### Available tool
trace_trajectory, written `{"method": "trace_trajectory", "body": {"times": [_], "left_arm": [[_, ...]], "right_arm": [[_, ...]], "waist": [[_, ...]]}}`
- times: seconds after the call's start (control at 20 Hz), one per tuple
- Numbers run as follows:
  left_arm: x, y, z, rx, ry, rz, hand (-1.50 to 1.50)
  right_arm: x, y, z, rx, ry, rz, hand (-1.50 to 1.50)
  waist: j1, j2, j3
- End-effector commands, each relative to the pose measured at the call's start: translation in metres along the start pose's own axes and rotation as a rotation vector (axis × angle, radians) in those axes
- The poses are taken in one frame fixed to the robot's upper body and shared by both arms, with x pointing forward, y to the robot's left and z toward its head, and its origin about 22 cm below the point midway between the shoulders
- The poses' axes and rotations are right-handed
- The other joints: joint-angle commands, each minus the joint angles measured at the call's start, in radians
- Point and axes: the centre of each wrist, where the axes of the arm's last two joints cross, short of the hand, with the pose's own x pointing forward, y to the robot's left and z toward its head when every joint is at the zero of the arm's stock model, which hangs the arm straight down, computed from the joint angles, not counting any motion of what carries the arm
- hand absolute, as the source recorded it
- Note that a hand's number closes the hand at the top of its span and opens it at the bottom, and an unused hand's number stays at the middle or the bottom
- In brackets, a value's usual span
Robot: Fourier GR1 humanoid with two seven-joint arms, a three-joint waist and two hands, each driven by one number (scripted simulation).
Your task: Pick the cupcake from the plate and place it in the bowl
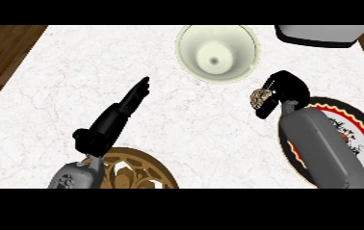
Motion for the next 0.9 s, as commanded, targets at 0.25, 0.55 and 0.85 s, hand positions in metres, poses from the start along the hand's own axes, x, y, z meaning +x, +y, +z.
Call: {"method": "trace_trajectory", "body": {"times": [0.25,0.55,0.85], "left_arm": [[0.007,-0.013,-0.017,-0.054,-0.014,-0.006,0.00],[0.002,0.002,-0.013,-0.034,0.005,0.000,0.00],[-0.003,-0.001,-0.005,-0.013,0.012,0.001,0.00]], "right_arm": [[0.191,0.025,0.137,-0.249,-0.455,0.310,1.50],[0.219,0.003,0.170,-0.458,-0.565,0.040,1.50],[0.239,-0.023,0.172,-0.524,-0.576,-0.203,1.50]], "waist": [[0.036,0.006,0.004],[0.010,0.006,0.006],[-0.018,0.005,0.006]]}}
